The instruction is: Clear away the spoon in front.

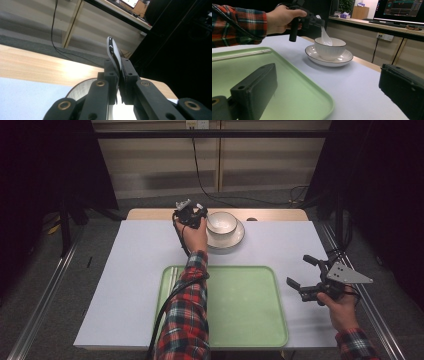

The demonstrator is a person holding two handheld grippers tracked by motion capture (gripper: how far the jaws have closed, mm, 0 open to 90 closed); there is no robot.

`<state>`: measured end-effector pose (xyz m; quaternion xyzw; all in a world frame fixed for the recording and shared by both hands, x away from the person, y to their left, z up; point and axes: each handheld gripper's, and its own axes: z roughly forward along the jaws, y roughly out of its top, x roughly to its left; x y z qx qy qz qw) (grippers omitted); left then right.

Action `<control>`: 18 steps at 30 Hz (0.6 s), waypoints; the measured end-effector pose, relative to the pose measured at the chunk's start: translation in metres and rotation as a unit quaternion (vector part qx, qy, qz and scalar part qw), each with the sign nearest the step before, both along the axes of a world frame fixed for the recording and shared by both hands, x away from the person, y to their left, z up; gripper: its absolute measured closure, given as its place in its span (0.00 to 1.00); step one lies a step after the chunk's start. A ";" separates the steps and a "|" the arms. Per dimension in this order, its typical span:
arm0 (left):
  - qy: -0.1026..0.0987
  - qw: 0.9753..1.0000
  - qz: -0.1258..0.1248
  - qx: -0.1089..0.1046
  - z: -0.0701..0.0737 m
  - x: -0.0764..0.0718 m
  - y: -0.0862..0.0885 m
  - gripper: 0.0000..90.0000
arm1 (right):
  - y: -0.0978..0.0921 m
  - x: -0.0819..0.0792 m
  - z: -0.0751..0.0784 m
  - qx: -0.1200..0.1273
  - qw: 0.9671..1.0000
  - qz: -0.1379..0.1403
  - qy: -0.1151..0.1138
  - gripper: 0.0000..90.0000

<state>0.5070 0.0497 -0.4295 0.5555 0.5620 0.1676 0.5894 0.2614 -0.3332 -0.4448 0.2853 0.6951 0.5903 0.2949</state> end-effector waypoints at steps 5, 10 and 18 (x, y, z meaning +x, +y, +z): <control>-0.010 1.000 -0.008 -0.011 0.011 -0.005 0.007 0.95 | 0.000 0.000 0.000 -0.003 1.000 0.002 0.002 0.01; -0.016 1.000 -0.008 -0.022 0.016 -0.011 0.015 0.95 | 0.000 0.000 0.000 0.000 1.000 -0.001 0.001 0.01; -0.019 0.999 -0.022 -0.026 0.022 -0.023 0.028 0.95 | 0.001 0.000 0.000 -0.003 1.000 -0.002 0.000 0.01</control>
